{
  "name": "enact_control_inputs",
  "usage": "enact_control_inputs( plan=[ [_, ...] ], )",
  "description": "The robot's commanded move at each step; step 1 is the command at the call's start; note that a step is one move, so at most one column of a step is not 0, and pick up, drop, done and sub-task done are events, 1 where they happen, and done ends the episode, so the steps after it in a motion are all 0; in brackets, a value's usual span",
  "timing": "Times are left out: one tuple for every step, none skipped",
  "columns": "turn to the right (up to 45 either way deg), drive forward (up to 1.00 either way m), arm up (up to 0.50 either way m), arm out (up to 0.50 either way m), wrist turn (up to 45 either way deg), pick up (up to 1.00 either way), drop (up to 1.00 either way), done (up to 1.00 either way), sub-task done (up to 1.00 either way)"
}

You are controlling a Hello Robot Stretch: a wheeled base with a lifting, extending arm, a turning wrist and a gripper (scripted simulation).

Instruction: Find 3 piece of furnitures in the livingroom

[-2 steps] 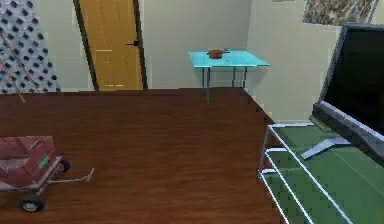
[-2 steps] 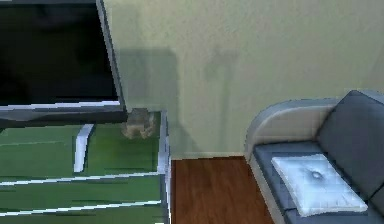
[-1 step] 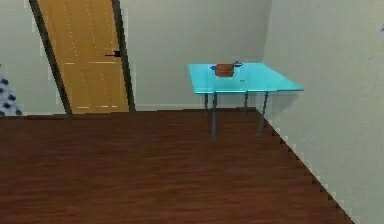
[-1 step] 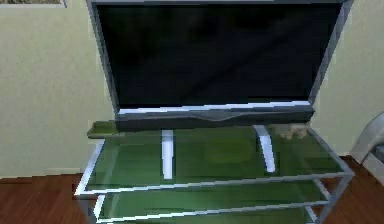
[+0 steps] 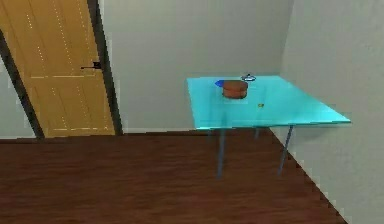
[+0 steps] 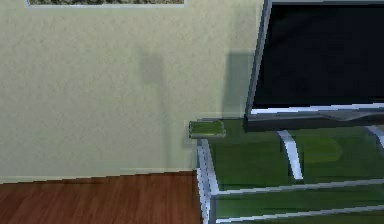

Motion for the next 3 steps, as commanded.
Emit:
enact_control_inputs(
  plan=[
    [-3.0, 0.0, 0.0, 0.0, 0.0, 0.0, 0.0, 0.0, 0.0],
    [0.0, 0.3, 0.0, 0.0, 0.0, 0.0, 0.0, 0.0, 0.0],
    [21.0, 0.0, 0.0, 0.0, 0.0, 0.0, 0.0, 0.0, 0.0]
  ],
)
